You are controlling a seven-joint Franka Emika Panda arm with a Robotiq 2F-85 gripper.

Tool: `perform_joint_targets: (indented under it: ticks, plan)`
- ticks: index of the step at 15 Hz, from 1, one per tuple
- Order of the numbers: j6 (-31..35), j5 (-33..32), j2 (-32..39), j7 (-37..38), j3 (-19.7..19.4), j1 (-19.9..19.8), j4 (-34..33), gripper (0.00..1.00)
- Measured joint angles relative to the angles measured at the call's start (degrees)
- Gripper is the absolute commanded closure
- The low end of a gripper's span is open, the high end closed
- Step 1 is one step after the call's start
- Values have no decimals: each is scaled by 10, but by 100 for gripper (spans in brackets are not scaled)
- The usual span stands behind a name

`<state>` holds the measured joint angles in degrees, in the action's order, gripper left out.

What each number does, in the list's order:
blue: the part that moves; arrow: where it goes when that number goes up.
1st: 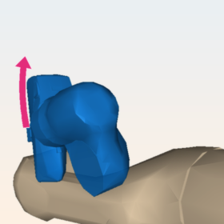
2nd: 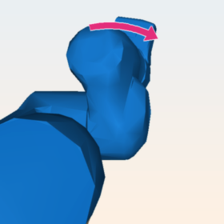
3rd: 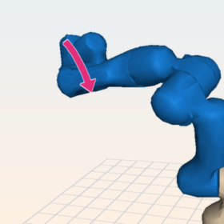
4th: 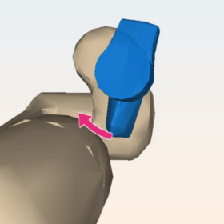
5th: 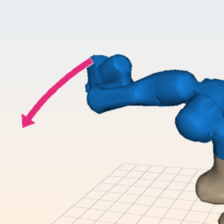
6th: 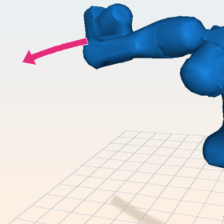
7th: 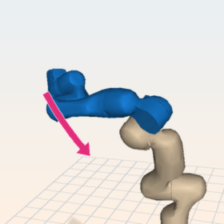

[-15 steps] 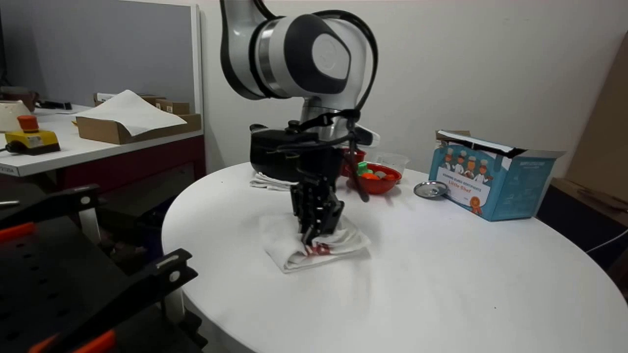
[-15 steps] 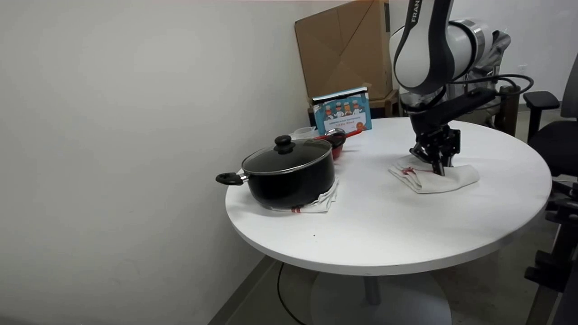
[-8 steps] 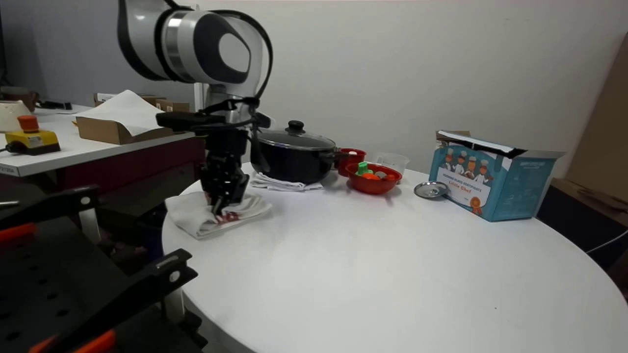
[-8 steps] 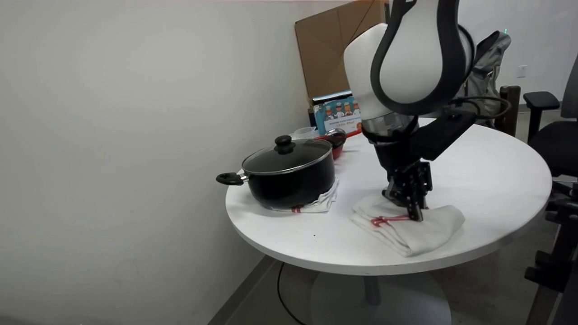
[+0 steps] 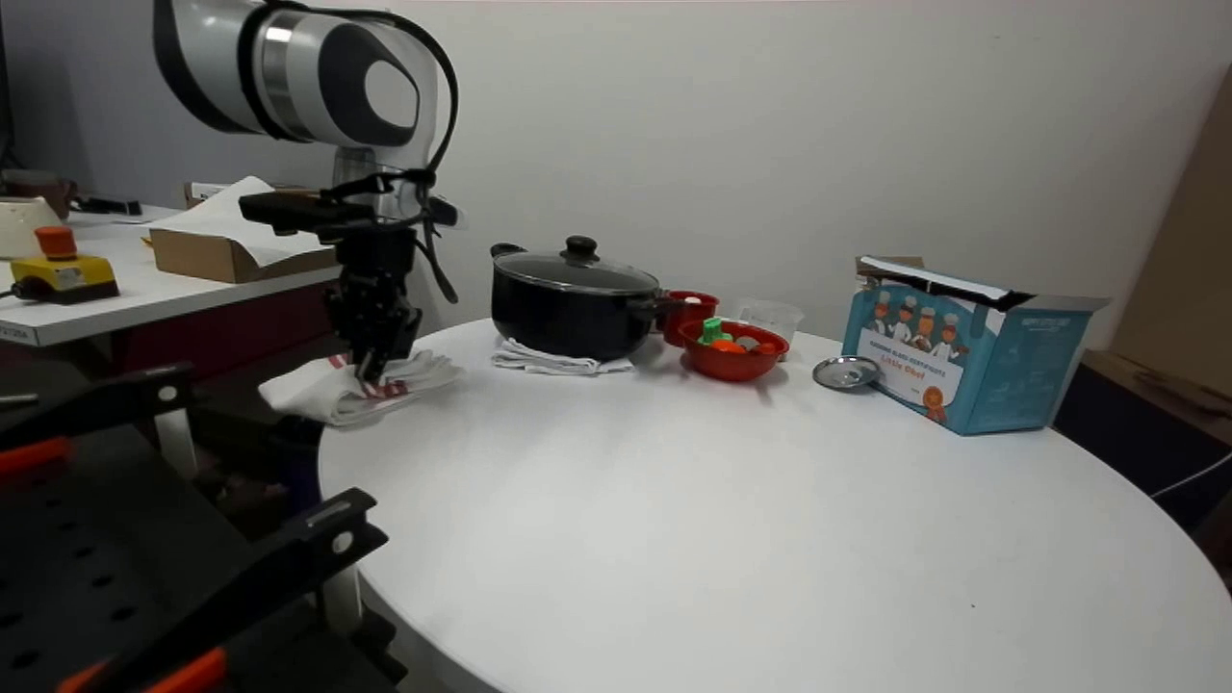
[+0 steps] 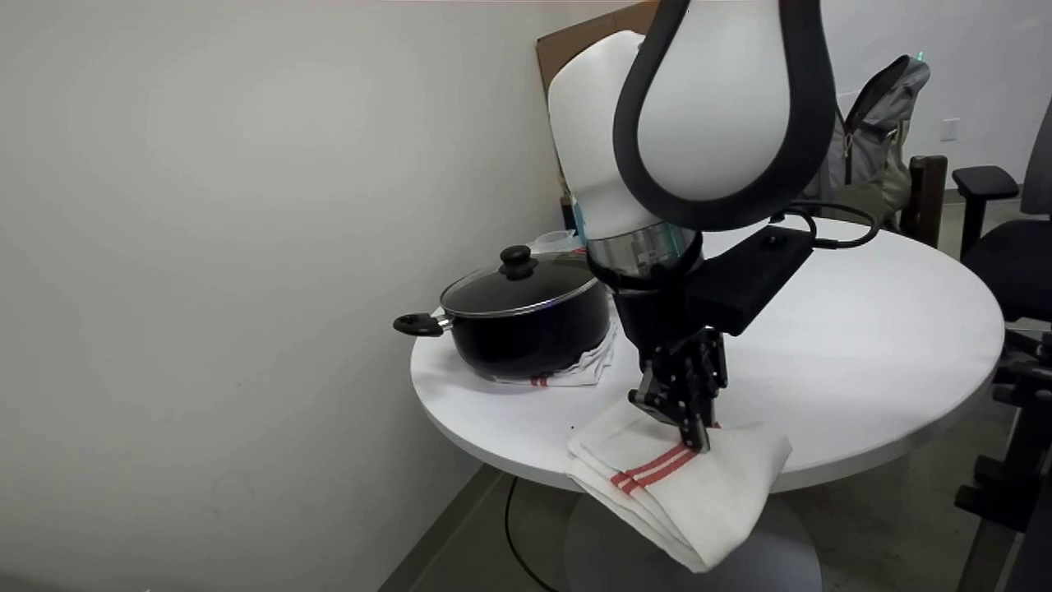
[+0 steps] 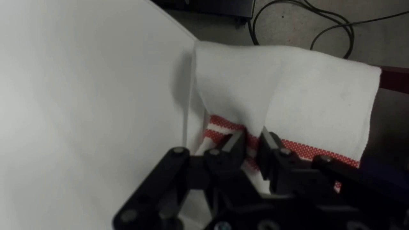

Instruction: Wipe the table with the towel

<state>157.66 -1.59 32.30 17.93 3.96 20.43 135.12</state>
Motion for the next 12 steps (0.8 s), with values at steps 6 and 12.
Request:
perform_joint_targets:
  ticks: [6, 12]
  plan:
    - [-2, 3, 13, -2, -47, -73, -20, 93]
    - [-12, 4, 28, -4, -138, -171, -30, 93]
